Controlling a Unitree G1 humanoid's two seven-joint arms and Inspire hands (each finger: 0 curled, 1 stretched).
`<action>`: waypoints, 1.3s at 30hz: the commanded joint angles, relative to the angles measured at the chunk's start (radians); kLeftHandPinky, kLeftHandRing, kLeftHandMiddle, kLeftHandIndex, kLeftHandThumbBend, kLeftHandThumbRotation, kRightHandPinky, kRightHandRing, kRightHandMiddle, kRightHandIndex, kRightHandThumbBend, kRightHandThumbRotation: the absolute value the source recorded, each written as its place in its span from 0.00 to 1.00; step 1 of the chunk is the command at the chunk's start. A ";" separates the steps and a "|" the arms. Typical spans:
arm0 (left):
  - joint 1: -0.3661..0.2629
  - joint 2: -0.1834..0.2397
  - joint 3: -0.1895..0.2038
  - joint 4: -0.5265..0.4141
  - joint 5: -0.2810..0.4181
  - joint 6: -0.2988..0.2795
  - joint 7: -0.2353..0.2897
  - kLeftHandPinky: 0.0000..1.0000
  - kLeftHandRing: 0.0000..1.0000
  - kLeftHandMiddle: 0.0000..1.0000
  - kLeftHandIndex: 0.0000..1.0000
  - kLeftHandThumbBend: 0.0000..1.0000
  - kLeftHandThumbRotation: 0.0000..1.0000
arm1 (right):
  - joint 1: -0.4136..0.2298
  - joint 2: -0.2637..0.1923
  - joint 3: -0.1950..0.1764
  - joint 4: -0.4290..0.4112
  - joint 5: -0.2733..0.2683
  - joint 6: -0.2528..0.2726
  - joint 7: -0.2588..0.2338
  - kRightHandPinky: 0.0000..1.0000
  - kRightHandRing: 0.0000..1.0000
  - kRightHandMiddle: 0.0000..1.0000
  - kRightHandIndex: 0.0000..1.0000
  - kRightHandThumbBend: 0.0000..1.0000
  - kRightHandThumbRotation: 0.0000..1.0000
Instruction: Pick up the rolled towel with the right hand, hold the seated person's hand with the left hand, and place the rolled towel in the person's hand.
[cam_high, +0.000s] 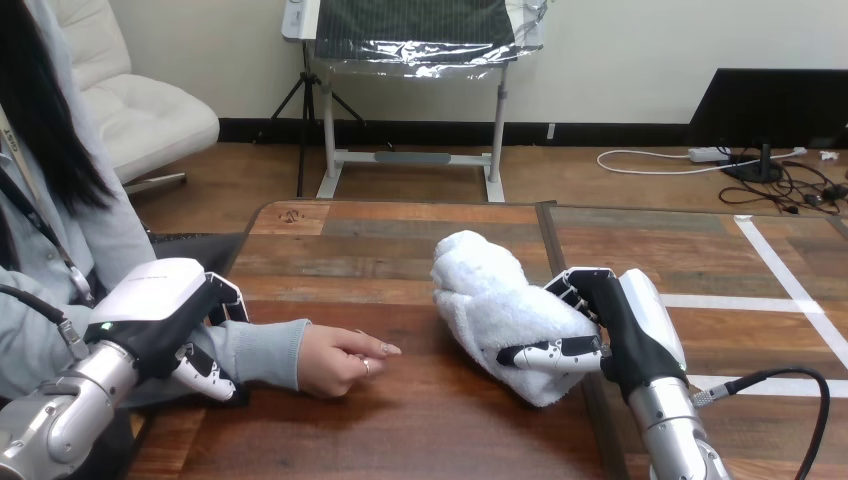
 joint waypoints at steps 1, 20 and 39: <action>-0.033 -0.005 -0.008 0.001 -0.015 -0.012 -0.002 0.29 0.36 0.42 0.43 0.89 0.00 | -0.047 0.015 -0.017 -0.029 0.017 -0.019 -0.036 0.24 0.28 0.38 0.43 0.84 0.00; -0.023 -0.007 -0.001 -0.019 -0.035 -0.045 -0.002 0.29 0.35 0.41 0.41 0.89 0.00 | -0.091 0.027 -0.041 -0.029 0.039 -0.018 -0.053 0.27 0.31 0.41 0.44 0.81 0.00; -0.015 -0.012 0.012 -0.036 -0.073 -0.075 -0.034 0.29 0.35 0.40 0.40 0.90 0.00 | -0.120 0.026 -0.041 -0.040 0.041 -0.077 -0.086 0.28 0.31 0.41 0.45 0.80 0.00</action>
